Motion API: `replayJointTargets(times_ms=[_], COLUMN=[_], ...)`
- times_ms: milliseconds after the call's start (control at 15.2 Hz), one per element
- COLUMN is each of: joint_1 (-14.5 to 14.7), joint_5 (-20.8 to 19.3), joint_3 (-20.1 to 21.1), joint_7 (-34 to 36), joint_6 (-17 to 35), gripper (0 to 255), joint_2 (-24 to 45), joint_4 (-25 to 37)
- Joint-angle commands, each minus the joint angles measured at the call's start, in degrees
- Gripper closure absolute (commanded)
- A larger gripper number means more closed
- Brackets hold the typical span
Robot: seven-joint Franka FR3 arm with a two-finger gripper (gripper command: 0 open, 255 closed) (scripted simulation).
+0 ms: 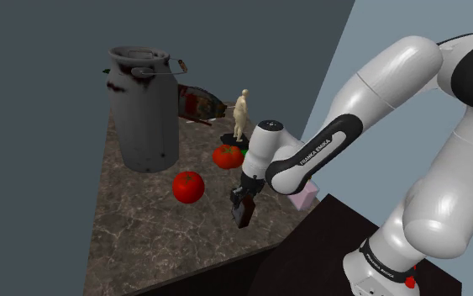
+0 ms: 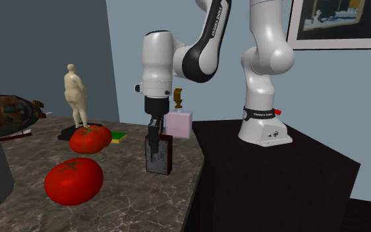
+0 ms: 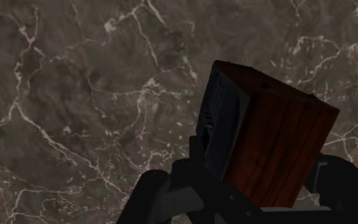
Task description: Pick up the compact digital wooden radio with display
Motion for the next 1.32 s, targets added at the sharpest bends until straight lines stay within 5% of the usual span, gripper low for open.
replayJointTargets(times_ms=[0,396,1254], joint_1=[0.0,0.0,-0.1], joint_5=[0.0,0.0,7.0], joint_3=[0.0,0.0,1.1], joint_7=[0.0,0.0,-5.0], joint_6=[0.0,0.0,-11.3], gripper=[255,255,255], joint_2=[0.1,0.0,-10.8], joint_4=[0.0,-0.1,0.9])
